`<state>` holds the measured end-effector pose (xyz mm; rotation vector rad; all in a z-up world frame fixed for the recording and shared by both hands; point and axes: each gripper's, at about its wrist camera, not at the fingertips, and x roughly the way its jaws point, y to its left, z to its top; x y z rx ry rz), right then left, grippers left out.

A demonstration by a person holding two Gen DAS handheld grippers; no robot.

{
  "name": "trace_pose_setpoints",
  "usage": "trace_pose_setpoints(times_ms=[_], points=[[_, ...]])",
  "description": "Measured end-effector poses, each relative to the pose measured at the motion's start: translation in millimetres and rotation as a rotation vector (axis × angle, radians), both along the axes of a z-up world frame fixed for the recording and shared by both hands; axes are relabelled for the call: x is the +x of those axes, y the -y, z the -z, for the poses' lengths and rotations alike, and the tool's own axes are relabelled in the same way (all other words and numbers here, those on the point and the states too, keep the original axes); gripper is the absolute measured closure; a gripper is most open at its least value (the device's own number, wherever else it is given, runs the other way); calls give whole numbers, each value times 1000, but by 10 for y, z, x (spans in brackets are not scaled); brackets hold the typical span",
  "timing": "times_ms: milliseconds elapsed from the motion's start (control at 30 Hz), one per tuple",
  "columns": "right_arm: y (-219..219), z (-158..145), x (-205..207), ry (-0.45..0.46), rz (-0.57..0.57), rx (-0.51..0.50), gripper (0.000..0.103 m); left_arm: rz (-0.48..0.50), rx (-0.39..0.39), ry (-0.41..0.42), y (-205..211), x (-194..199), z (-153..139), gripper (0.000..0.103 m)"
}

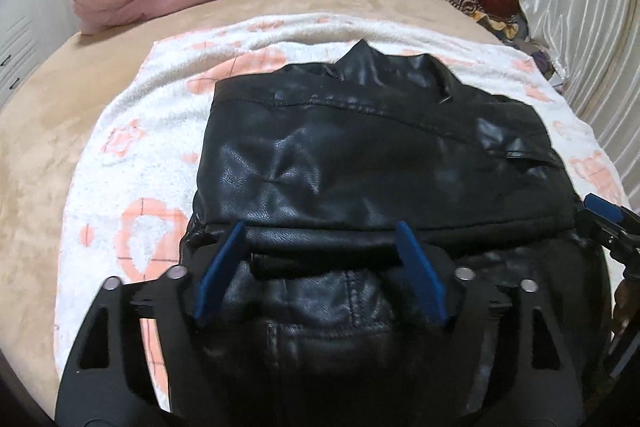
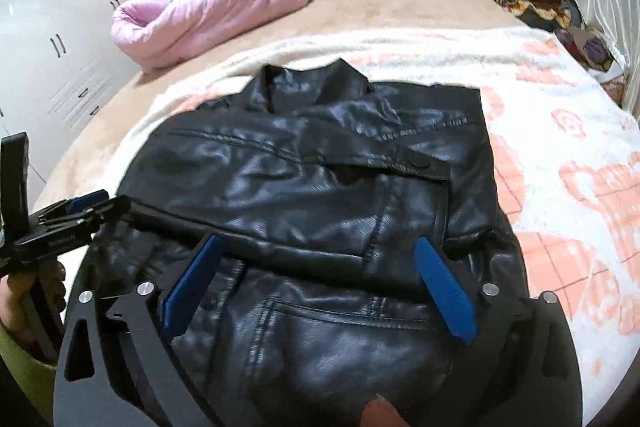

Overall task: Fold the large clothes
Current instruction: 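Open both tools and smooth the folded jacket flat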

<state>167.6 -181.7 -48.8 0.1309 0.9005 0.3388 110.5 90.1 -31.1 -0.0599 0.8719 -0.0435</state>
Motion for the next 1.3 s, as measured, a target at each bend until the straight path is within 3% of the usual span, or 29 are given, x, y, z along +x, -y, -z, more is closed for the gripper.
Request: trace_pose_setpoints(times_ms=[67,167,267,800,1300], points=[[-13,-82,-37,18,-3,3,4,-23,-8,10,3,-72,-66,9],[-13,-190,-104,41,-6,3,4,-25,-43,23,19,-138,-139,9],[-14,-269,-152,56,-10,2,4,-36,-19,40,56,-173,-211,9],[47,-578,-562,124,-47,-17,4,-29,-44,90,2,-523,-455,9],[238,-566,-1091,109,-81,-25,4,-26,-15,94,-55,-943,-433,9]])
